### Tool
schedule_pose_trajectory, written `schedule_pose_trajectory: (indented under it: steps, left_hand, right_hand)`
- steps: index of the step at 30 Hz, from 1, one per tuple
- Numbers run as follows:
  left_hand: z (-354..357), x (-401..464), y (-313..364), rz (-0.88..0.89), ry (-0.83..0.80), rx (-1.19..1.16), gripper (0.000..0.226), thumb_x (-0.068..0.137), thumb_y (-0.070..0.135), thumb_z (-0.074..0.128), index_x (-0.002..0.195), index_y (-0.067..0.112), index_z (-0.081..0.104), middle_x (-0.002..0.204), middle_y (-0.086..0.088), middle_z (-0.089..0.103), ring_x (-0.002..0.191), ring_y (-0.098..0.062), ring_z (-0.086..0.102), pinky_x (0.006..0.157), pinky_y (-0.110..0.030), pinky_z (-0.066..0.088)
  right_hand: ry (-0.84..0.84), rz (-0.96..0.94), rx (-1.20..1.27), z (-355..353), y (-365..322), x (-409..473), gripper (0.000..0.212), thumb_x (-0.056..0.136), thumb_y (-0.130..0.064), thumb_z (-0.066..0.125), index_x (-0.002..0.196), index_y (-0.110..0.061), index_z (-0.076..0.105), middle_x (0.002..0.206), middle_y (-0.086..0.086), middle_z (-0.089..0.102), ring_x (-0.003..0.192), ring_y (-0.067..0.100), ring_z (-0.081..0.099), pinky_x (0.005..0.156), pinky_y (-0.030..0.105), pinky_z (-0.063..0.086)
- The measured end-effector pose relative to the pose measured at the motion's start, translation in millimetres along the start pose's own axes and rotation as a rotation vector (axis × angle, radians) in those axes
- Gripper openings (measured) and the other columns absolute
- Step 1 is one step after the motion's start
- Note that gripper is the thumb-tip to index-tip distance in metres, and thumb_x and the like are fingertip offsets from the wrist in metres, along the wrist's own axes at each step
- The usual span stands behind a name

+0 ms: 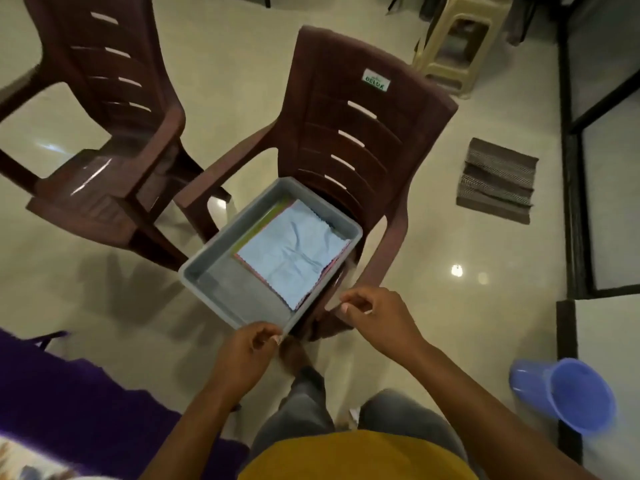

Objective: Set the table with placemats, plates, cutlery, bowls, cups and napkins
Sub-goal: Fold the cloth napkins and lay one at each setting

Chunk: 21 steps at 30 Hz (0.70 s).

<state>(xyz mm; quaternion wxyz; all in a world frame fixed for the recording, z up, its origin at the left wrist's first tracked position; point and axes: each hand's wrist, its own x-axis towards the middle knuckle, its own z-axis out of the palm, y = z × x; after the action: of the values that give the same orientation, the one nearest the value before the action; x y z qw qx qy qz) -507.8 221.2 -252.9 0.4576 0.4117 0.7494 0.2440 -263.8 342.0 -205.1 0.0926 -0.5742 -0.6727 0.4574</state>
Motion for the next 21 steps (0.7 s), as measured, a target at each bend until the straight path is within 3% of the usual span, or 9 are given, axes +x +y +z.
schedule_pose_trajectory:
  steps: [4, 9, 13, 18, 21]
  left_hand:
    - [-10.6, 52.7, -9.6, -0.003, -0.006, 0.097, 0.024, 0.096, 0.016, 0.071, 0.096, 0.039, 0.076, 0.094, 0.021, 0.075, 0.091, 0.003, 0.068, 0.086, -0.030, 0.059]
    - [-5.0, 119.2, -14.1, -0.032, -0.008, 0.180, 0.015, 0.098, 0.019, 0.069, 0.102, 0.032, 0.077, 0.101, 0.018, 0.074, 0.093, 0.002, 0.067, 0.080, -0.013, 0.049]
    - [17.5, 176.4, -20.0, -0.102, 0.020, 0.158, 0.014, 0.098, 0.020, 0.069, 0.105, 0.029, 0.077, 0.100, 0.017, 0.072, 0.095, -0.007, 0.067, 0.090, -0.033, 0.056]
    - [53.9, 234.9, -29.4, -0.186, 0.136, 0.247, 0.016, 0.097, 0.031, 0.070, 0.112, 0.031, 0.073, 0.113, 0.014, 0.071, 0.098, -0.009, 0.064, 0.085, -0.027, 0.047]
    - [74.8, 263.9, -44.2, -0.230, 0.204, 0.318, 0.026, 0.096, 0.031, 0.071, 0.122, 0.023, 0.072, 0.124, 0.002, 0.070, 0.109, -0.020, 0.065, 0.093, -0.032, 0.048]
  right_hand:
    - [0.034, 0.009, 0.006, 9.1, 1.1, 55.2, 0.014, 0.095, -0.030, 0.069, 0.107, -0.029, 0.076, 0.099, -0.016, 0.075, 0.091, 0.003, 0.069, 0.085, 0.029, 0.058]
    - [-0.086, 0.029, -0.129, 28.7, 22.8, 140.3, 0.018, 0.095, -0.034, 0.067, 0.111, -0.029, 0.073, 0.102, -0.013, 0.074, 0.091, 0.007, 0.068, 0.086, 0.034, 0.059]
    - [-0.232, -0.002, -0.269, 51.0, 53.3, 213.8, 0.021, 0.097, -0.031, 0.065, 0.116, -0.024, 0.071, 0.107, -0.005, 0.074, 0.098, 0.016, 0.068, 0.084, 0.033, 0.056]
    - [-0.335, -0.066, -0.428, 80.8, 90.0, 291.6, 0.021, 0.097, -0.026, 0.066, 0.115, -0.016, 0.071, 0.112, 0.003, 0.072, 0.103, 0.022, 0.066, 0.083, 0.031, 0.051]
    - [-0.381, -0.130, -0.511, 94.8, 106.7, 335.1, 0.022, 0.097, -0.022, 0.062, 0.117, -0.017, 0.068, 0.116, 0.005, 0.067, 0.107, 0.024, 0.063, 0.084, 0.031, 0.050]
